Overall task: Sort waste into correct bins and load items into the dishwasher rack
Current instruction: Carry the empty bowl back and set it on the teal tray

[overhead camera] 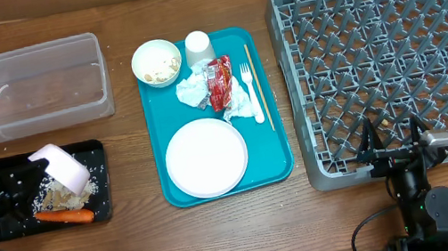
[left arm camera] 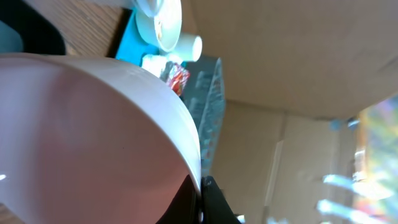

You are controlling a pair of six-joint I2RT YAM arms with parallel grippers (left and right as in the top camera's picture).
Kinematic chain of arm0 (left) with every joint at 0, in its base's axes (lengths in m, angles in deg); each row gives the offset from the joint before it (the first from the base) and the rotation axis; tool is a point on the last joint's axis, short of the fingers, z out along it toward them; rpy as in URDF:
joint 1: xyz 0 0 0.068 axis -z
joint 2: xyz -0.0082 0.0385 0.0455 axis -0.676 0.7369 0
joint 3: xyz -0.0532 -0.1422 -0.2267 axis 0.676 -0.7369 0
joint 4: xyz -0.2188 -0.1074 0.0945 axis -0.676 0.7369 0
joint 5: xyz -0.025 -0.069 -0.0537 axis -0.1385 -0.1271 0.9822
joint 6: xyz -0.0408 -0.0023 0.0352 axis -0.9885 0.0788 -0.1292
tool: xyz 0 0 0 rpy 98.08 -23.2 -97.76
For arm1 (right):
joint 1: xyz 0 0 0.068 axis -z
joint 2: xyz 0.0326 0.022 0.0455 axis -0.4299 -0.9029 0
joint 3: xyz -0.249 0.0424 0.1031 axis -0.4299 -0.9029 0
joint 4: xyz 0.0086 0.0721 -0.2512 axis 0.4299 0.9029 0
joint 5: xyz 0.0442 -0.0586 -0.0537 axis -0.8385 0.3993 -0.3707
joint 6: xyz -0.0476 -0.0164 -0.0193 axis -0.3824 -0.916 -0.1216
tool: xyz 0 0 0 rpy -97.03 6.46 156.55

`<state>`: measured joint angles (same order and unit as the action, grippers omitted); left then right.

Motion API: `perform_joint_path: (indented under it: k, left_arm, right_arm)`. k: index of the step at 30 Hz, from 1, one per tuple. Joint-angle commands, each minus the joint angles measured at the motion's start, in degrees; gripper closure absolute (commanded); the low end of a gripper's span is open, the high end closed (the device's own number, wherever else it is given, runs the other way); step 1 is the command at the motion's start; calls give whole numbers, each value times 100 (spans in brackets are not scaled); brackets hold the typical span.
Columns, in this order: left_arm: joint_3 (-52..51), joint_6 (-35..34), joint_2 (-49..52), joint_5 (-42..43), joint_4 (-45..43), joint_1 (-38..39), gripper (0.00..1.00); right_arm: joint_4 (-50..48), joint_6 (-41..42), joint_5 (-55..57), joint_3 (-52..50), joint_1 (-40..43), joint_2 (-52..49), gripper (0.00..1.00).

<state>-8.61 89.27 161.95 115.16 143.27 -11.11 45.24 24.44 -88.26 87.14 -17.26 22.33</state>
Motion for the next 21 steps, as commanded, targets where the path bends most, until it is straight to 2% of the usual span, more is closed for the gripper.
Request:
perform_joint_path:
  k: [1,5,9,15,21]
  left_arm:
    - [295,-546,-758,-579,22,181,96]
    - [638,-1259,-1532,-1473,-136,625,96]
    - [789,-2588,-2116,-2999,-831,1368,96]
    - [804,-3707,-2500,-3960,-2201,3274,96]
    - [804,-4144,-2199,-5521,-3318,5156,96]
  right_arm:
    - [-26,17,-31,-61,17,37,0]
    - [-26,17,-31,-59,17,37,0]
    - [-26,17,-31,-61,17,37,0]
    - [-26,17,-31,-61,17,37,0]
    - [-26,17,-31,-59,17,37,0]
